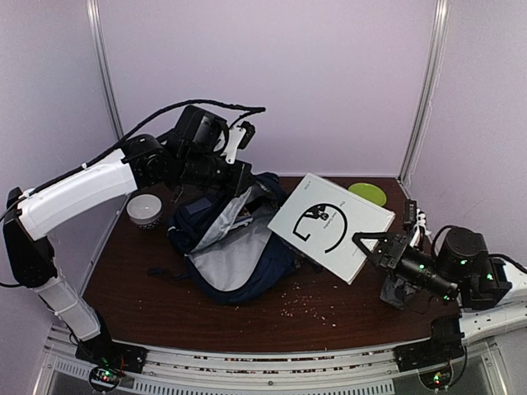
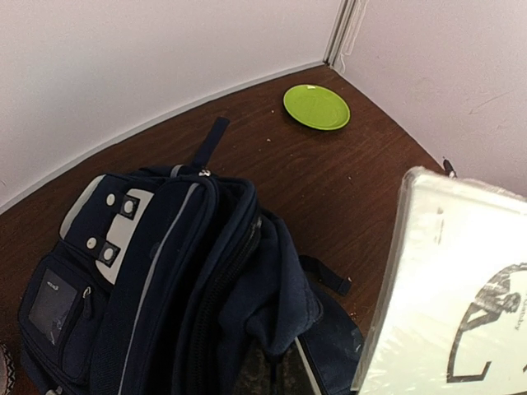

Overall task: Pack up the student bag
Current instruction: Place the book in the student bag.

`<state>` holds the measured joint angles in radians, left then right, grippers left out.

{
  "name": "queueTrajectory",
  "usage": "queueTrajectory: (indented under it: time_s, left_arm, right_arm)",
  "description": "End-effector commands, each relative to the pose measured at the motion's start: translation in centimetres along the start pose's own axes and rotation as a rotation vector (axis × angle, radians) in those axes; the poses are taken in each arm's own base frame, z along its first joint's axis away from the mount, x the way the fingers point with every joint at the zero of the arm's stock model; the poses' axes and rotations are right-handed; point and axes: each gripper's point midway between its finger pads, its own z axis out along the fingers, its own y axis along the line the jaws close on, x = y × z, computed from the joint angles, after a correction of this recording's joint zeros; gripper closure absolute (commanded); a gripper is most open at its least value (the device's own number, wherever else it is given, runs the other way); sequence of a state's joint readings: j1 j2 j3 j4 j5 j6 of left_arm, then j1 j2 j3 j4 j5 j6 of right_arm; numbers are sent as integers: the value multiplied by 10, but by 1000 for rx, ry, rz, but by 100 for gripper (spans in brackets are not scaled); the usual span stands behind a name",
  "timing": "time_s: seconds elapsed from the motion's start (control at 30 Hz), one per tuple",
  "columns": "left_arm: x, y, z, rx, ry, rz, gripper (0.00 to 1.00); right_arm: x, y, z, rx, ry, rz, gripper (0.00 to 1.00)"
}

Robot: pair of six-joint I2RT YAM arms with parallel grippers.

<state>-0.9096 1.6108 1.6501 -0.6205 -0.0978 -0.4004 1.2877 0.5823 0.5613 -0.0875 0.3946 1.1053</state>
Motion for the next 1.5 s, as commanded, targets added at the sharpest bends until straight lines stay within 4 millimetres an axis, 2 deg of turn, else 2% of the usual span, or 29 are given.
queueTrajectory:
  time_s: [0.0,0.23,0.43,0.6,0.7,0.83,1.13,1.27,1.47]
  left_arm:
    - [-67,-8,-36,35,-277,-57,100]
    - [-76,0,-57,9,-354,-90,100]
    - [-79,-3,-64,31,-369,-81,100]
    - [-78,-9,-71,72,-377,-66,100]
    - [-75,-10,-75,84,-380,-57,100]
    - [-73,-14,-80,109,-379,-49,100]
    - [-72,-32,-95,202,-364,-22,100]
    - [-73,-36,-101,216,-355,-5,100]
    - [-73,-42,-107,244,-351,7,100]
  right_arm:
    - [-13,30,8,-149,-56,256,100]
    - [-2,27,32,-124,-32,332,100]
    - [12,40,55,-138,29,345,100]
    - [17,43,69,-143,29,353,100]
    - [15,49,75,-189,13,386,100]
    - [14,47,86,-183,-5,407,100]
    - [15,42,123,-174,4,414,100]
    - [13,55,132,-230,16,417,100]
    - [14,50,148,-214,21,422,100]
